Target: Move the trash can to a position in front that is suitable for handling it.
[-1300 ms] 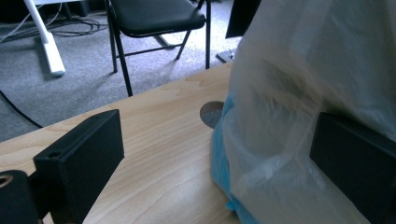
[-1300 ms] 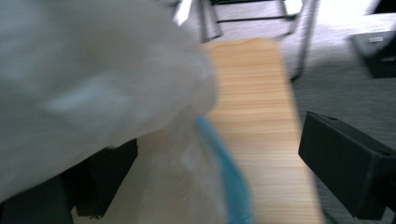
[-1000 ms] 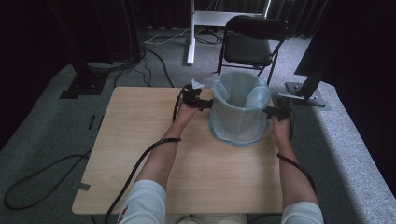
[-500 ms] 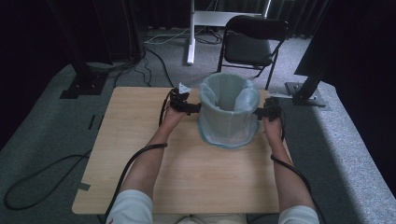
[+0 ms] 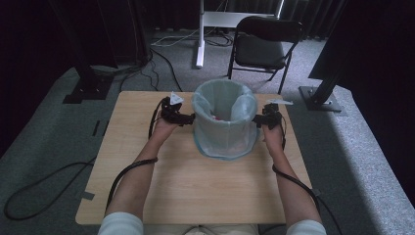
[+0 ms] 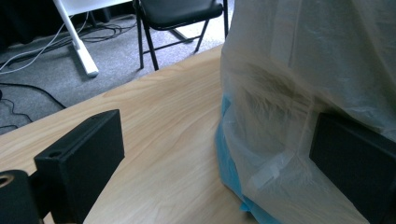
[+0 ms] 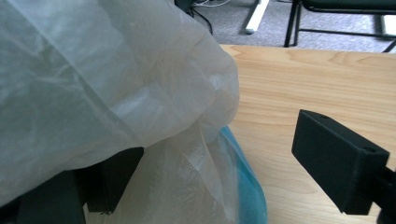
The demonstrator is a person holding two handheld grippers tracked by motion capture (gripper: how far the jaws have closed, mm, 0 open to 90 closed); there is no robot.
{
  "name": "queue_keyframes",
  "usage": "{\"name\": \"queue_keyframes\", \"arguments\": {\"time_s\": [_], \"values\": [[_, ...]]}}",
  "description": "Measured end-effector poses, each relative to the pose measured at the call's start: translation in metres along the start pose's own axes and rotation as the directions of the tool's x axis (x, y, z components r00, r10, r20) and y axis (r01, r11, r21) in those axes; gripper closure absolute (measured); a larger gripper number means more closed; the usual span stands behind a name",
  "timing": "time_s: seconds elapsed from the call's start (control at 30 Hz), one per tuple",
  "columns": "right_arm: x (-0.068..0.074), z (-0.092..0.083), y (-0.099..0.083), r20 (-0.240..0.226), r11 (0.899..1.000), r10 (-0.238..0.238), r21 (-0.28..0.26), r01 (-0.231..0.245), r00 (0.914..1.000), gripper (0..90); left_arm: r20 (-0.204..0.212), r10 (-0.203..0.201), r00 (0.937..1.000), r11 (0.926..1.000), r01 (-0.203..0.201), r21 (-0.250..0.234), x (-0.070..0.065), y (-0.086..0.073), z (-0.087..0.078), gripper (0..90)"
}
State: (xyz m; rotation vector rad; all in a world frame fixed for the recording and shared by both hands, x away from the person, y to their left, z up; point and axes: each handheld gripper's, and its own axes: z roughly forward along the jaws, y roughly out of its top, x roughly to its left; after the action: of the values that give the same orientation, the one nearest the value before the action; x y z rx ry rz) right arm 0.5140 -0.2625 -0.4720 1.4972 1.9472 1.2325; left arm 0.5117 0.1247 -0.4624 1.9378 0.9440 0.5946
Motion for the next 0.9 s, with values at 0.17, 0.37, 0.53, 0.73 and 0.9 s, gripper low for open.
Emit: {"name": "queue_keyframes", "arguments": {"time_s": [0.17,0.37,0.53,0.73,0.9], "values": [[0.011,-0.003,0.0,-0.032,0.999,0.019,-0.024,-0.02,0.9993,15.8,0.006,-0.013,0.9999,0.9999,0.013,-0.011,0.002,-0.007,-0.012,3.5],[0.018,-0.002,0.0,-0.012,1.0,0.021,0.001,-0.021,0.9997,13.6,0.007,-0.012,0.9999,0.9995,0.012,-0.031,0.007,-0.007,-0.018,3.4],[0.014,0.012,0.004,0.024,0.999,0.022,0.049,-0.023,0.9995,12.6,-0.029,-0.056,0.998,0.9982,0.055,-0.024,0.015,-0.004,-0.011,3.4],[0.009,0.02,0.011,0.027,0.998,0.023,0.057,-0.024,0.9994,12.3,-0.043,-0.079,0.9959,0.9967,0.078,-0.023,0.021,-0.001,-0.001,3.4],[0.009,0.022,0.011,0.003,0.999,0.021,0.047,-0.021,0.9998,13.2,-0.019,-0.084,0.9963,0.9958,0.083,-0.038,0.019,-0.002,0.002,3.7]]}}
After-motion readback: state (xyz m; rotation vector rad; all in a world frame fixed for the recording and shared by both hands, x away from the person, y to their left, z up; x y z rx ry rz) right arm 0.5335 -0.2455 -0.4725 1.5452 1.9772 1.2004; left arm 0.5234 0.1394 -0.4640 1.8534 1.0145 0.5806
